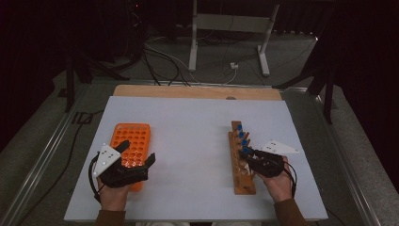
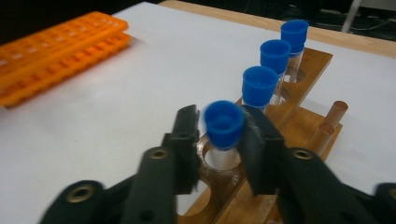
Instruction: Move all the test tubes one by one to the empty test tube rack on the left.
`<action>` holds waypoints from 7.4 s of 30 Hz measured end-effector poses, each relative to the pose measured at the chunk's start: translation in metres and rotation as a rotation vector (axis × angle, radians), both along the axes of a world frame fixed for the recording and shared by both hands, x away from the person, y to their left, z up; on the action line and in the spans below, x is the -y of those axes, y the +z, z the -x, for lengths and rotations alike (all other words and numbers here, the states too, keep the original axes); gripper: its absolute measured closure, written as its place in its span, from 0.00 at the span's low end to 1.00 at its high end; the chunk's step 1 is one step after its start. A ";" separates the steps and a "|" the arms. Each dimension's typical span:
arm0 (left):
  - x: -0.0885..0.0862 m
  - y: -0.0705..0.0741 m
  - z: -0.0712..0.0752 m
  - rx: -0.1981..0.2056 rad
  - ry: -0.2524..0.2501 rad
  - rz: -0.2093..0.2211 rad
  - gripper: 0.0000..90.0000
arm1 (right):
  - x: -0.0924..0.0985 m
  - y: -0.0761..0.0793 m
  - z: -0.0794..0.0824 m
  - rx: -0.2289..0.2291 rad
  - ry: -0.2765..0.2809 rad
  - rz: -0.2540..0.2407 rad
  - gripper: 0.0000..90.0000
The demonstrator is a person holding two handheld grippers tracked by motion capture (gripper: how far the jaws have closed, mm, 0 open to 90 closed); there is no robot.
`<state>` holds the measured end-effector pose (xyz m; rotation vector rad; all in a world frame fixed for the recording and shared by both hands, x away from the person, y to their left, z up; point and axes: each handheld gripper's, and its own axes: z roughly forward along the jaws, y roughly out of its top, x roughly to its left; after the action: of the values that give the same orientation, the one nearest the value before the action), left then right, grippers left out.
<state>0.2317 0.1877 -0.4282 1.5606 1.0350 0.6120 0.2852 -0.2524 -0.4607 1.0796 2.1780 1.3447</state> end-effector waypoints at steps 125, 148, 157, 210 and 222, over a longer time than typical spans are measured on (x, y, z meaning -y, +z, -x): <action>0.154 -0.023 -0.030 0.002 -0.417 -0.189 0.87 | -0.031 0.053 0.023 0.059 0.096 -0.089 0.05; 0.109 -0.005 -0.028 0.012 -0.324 -0.137 0.87 | 0.010 0.039 0.022 0.067 -0.006 -0.104 0.00; 0.081 0.005 -0.024 0.018 -0.267 -0.121 0.87 | 0.020 0.041 0.024 0.075 -0.032 -0.129 0.00; -0.062 -0.026 0.018 -0.083 0.008 -0.128 0.87 | 0.034 0.041 0.028 0.088 -0.060 -0.142 0.00; -0.064 -0.040 0.028 -0.128 -0.006 -0.130 0.87 | 0.032 0.038 0.027 0.084 -0.057 -0.133 0.00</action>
<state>0.2033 0.2514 -0.4680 1.7343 1.1039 0.5918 0.2579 -0.2840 -0.4224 1.1027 2.0074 1.4993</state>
